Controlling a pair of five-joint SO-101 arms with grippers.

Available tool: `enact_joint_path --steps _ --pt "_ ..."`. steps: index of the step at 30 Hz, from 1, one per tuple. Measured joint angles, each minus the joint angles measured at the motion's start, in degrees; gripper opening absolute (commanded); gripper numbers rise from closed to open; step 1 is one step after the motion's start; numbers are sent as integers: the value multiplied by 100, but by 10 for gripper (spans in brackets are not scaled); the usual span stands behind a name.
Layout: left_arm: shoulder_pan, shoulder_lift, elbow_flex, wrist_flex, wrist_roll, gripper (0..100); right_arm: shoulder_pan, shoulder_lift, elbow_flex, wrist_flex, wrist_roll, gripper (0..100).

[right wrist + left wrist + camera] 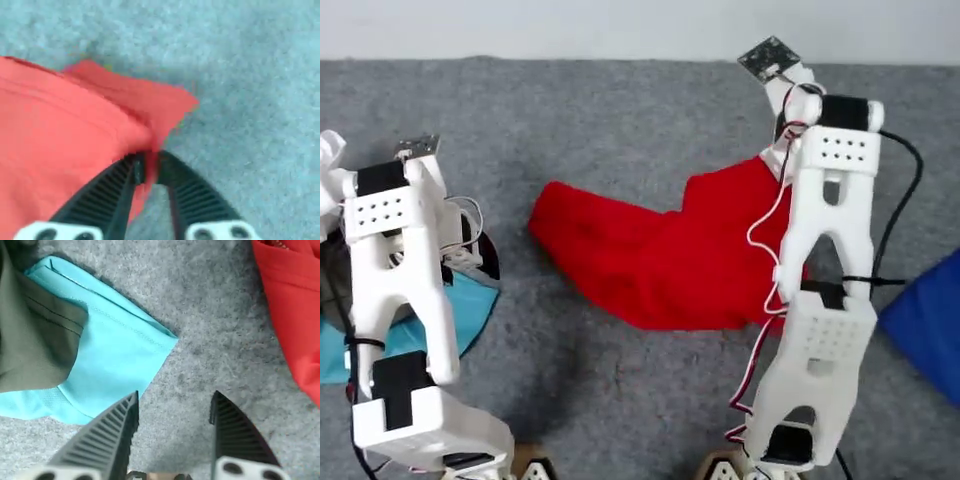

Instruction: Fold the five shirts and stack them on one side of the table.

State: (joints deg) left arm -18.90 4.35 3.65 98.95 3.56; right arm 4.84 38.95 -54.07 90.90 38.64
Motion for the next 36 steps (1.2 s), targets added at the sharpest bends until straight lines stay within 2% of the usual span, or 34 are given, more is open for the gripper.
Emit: enact_joint_path --steps 2,6,15,21,25,29,36 --pt "0 0 0 0 0 224 -9 158 -387 352 -97 290" --pt "0 0 0 0 0 224 -62 316 -941 941 26 240" --pt "0 0 0 0 0 224 -387 185 -1029 976 -149 277" --pt "0 0 0 0 0 224 -1160 -510 255 976 -202 277" --pt "0 0 0 0 0 224 -1398 -695 1319 976 -202 277" --pt "0 0 141 0 0 224 -1327 -695 2004 905 -202 277" --pt "0 0 659 0 -9 224 -422 -563 2057 334 -202 277"
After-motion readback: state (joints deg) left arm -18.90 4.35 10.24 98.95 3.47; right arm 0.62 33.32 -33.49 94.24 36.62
